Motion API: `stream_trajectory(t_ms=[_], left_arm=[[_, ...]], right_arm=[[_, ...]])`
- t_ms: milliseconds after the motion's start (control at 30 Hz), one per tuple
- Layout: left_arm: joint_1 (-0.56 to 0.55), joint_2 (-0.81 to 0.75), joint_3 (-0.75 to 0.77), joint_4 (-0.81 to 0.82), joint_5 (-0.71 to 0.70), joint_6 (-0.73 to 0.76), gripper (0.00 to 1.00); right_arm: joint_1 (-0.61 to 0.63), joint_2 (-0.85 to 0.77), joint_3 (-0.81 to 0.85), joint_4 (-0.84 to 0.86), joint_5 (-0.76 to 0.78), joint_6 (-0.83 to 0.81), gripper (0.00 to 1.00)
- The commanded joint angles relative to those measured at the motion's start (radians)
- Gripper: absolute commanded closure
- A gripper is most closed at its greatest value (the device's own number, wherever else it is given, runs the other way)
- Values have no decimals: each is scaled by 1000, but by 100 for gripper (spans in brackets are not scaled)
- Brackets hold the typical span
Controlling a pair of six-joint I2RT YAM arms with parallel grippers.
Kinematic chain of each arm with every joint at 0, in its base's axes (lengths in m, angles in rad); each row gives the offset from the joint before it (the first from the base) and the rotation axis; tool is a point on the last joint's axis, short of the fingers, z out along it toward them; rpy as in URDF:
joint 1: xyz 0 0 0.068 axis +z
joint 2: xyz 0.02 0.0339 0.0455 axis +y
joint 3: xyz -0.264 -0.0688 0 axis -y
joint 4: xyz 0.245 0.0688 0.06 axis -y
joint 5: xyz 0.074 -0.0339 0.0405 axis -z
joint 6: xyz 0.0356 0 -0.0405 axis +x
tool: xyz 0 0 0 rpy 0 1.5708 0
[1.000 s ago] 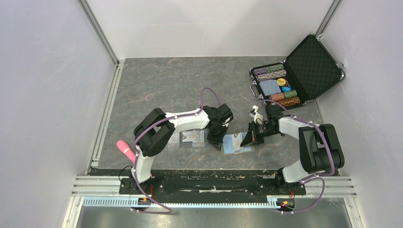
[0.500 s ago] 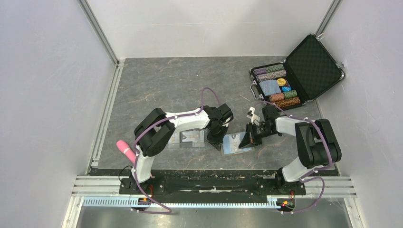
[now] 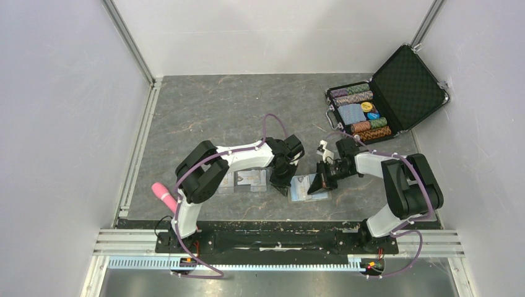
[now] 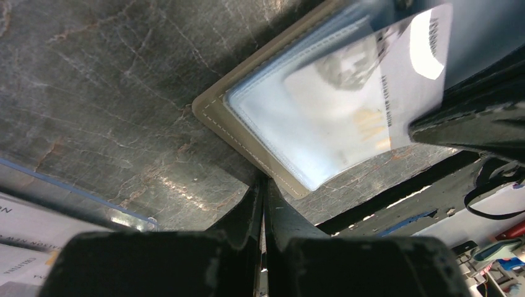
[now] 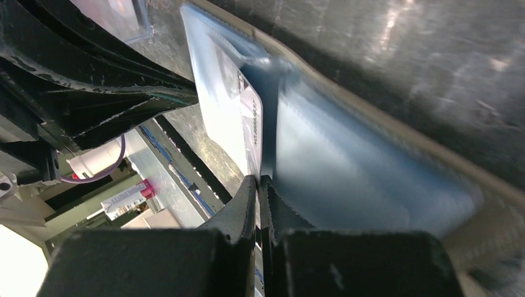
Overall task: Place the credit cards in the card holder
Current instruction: Insert the credit card into the card holder.
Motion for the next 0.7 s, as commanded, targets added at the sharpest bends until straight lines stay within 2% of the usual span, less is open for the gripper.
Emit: stream_trajectory(t_ms=[0, 133, 300, 533, 667], left_arm=[[-16, 58, 7, 18, -23, 47, 93], [-17, 59, 14, 18, -21, 48, 93], [-19, 57, 19, 17, -19, 45, 94], [-20, 22, 14, 17, -33, 36, 93], [-20, -39, 19, 4, -87, 32, 89]], right_arm=[[56, 19, 3, 42, 29, 39, 100], [104, 24, 13, 78, 31, 83, 98], [135, 12, 23, 95, 50, 115, 84], [135, -33, 24, 62, 82, 117, 71], [135, -61, 39, 34, 95, 117, 62]])
